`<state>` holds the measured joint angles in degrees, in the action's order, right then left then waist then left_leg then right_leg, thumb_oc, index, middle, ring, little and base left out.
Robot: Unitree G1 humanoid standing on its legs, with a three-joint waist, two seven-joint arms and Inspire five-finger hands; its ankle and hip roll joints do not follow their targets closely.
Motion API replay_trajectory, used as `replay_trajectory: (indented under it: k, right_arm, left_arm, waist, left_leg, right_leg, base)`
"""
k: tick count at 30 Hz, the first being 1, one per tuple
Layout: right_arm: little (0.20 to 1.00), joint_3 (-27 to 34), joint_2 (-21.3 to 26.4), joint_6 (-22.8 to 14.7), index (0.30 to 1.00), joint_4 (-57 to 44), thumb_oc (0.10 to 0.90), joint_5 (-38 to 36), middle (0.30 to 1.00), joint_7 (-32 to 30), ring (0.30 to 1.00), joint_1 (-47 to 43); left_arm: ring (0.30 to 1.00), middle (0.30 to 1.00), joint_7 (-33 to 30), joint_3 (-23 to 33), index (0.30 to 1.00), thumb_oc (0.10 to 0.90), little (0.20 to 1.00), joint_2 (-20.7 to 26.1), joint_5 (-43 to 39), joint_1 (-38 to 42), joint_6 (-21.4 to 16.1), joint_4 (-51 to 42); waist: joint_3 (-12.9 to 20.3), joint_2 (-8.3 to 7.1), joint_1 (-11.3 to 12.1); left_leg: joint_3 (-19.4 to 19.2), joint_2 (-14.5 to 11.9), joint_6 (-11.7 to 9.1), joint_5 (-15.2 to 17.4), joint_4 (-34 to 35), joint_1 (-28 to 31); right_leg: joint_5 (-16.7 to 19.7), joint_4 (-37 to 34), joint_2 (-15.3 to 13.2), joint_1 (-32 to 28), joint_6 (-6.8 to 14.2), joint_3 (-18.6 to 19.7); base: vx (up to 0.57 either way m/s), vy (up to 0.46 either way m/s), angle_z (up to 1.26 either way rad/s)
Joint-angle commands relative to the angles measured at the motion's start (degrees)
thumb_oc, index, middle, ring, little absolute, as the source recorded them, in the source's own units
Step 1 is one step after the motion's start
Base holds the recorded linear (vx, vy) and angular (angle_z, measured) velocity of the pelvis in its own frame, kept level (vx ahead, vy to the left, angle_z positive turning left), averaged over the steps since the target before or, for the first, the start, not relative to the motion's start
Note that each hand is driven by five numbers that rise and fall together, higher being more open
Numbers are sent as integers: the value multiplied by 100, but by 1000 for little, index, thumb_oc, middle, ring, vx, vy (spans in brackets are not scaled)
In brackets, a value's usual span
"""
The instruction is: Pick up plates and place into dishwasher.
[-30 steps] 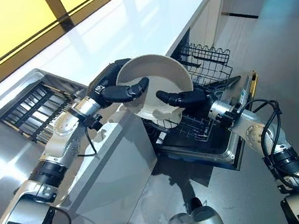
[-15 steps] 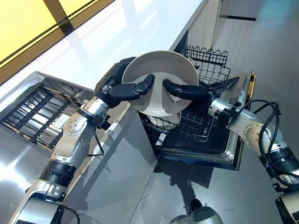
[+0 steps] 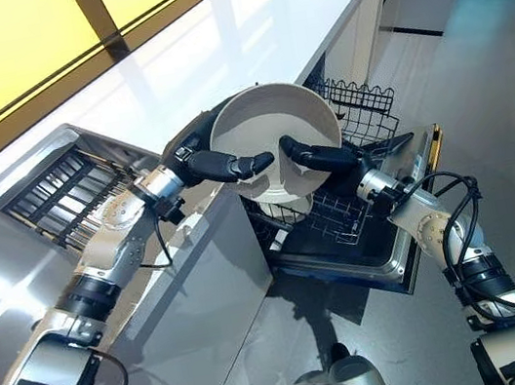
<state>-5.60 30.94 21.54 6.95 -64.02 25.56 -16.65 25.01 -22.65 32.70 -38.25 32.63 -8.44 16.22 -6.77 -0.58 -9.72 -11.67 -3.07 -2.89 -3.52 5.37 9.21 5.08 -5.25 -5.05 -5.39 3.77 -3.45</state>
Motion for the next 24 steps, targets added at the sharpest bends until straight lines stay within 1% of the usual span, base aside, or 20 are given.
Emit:
replay_trajectory:
  k: [1, 3, 5, 6, 7, 9, 11, 13, 14, 16, 18, 20, 21, 23, 24]
  right_arm:
    - [200, 475, 31, -521, 300, -704, 100, -95, 300, 649, 300, -166]
    - [200, 750, 207, -655, 300, -719, 100, 90, 300, 604, 300, 138]
    - [200, 1037, 379, -826, 300, -721, 100, 255, 300, 551, 300, 424]
    - [200, 1178, 474, -932, 300, -740, 100, 378, 300, 499, 300, 549]
    - [200, 1339, 564, -1034, 300, -745, 100, 498, 300, 431, 300, 695]
    - [200, 1568, 654, -1128, 300, -675, 100, 540, 300, 421, 300, 888]
    - [200, 1750, 669, -1194, 300, -598, 100, 732, 300, 369, 300, 993]
    - [200, 1822, 731, -1216, 300, -530, 100, 802, 300, 265, 300, 1013]
    - [200, 1820, 754, -1245, 300, -510, 100, 888, 300, 203, 300, 1018]
    - [200, 1822, 792, -1270, 300, -551, 100, 987, 300, 70, 300, 1058]
    - [200, 1837, 767, -1405, 300, -547, 100, 1190, 300, -102, 300, 1102]
    - [200, 1866, 726, -1667, 300, -510, 100, 1548, 300, -417, 300, 1134]
    - [200, 1878, 719, -1740, 300, -494, 100, 1699, 300, -549, 300, 1141]
    - [200, 1930, 763, -2166, 300, -472, 100, 2488, 300, -998, 300, 1169]
    - [200, 1933, 793, -2281, 300, -476, 100, 2726, 300, -1180, 300, 1163]
  left_arm:
    - [900, 900, -389, 830, 900, 800, 900, 593, -23, 447, -573, 73]
    - [900, 900, -622, 1268, 900, 800, 900, 890, 373, 44, -829, -82]
    - [900, 900, -934, 1669, 900, 800, 900, 1227, 964, -298, -1063, -105]
    - [900, 900, -1058, 1841, 900, 800, 900, 1378, 1085, -441, -1118, -126]
    - [900, 900, -1311, 2035, 900, 800, 900, 1524, 1236, -598, -1127, -151]
    - [900, 900, -1634, 2350, 900, 800, 900, 1714, 1494, -797, -1317, -87]
    - [900, 900, -2265, 2635, 900, 800, 900, 1821, 2066, -966, -1397, -61]
    - [900, 900, -2826, 2867, 900, 800, 900, 1948, 2493, -1107, -1367, 23]
    - [900, 900, -3082, 2937, 900, 800, 900, 2012, 2753, -1163, -1466, 95]
    - [900, 900, -3459, 3079, 900, 800, 900, 2070, 2971, -1290, -1501, 84]
    - [900, 900, -3650, 3182, 900, 800, 900, 2043, 3103, -1418, -1553, -33]
    - [900, 900, -3621, 3257, 900, 800, 900, 1938, 3064, -1567, -1563, -210]
    - [900, 900, -3576, 3269, 900, 800, 900, 1898, 3020, -1615, -1555, -280]
    - [900, 900, -3301, 3330, 900, 800, 900, 1701, 2685, -1794, -1410, -613]
    - [900, 900, -3213, 3344, 900, 800, 900, 1609, 2584, -1869, -1318, -779]
  waist:
    - [460, 54, 96]
    - [450, 62, 140]
    - [439, 70, 174]
    - [438, 72, 184]
    - [440, 71, 194]
    - [439, 74, 215]
    - [433, 68, 238]
    - [424, 64, 284]
    - [424, 59, 298]
    - [409, 40, 318]
    - [408, 29, 339]
    - [408, 12, 367]
    - [417, 15, 379]
    - [398, -8, 400]
    - [390, -10, 413]
  left_leg:
    - [30, 237, 114, 409, -37, 46]
    - [74, 239, 112, 402, -37, 28]
    - [103, 238, 107, 391, -37, 14]
    - [129, 242, 106, 391, -37, 4]
    - [147, 244, 104, 385, -37, -7]
    - [177, 245, 100, 374, -37, -32]
    - [213, 254, 99, 363, -37, -45]
    - [265, 267, 100, 356, -37, -62]
    - [283, 272, 99, 345, -37, -79]
    - [304, 282, 105, 277, -37, -123]
    - [336, 290, 111, 280, -37, -130]
    - [372, 299, 111, 282, -37, -134]
    - [397, 300, 109, 345, -37, -110]
    - [427, 319, 122, 292, -37, -139]
    - [445, 323, 125, 294, -37, -140]
  right_leg:
    - [-86, 25, 225, -64, 222, -184]
    - [-94, 25, 218, -60, 219, -200]
    - [-102, 25, 214, -61, 215, -227]
    - [-111, 25, 214, -63, 217, -237]
    - [-115, 25, 214, -62, 217, -248]
    - [-115, 25, 213, -55, 222, -281]
    - [-114, 25, 212, -58, 218, -308]
    - [-125, 25, 213, -65, 206, -348]
    - [-126, 25, 212, -57, 202, -365]
    - [-88, 25, 207, -34, 179, -398]
    - [-103, 25, 210, -44, 171, -417]
    - [-111, 25, 211, -58, 168, -433]
    - [-168, 25, 216, -87, 177, -431]
    - [-117, 25, 216, -65, 161, -431]
    - [-119, 25, 218, -68, 159, -426]
  base:
    - [10, 2, 5]
    - [12, 5, 7]
    - [7, 4, 2]
    - [0, 0, 0]
    - [0, 0, 0]
    - [0, 0, 0]
    - [3, -1, 2]
    - [2, -5, 5]
    - [-37, -11, 5]
    - [-36, -13, 8]
    - [12, -16, 11]
    - [43, -19, 6]
    - [28, -19, 6]
    - [14, -9, 2]
    - [0, 0, 0]
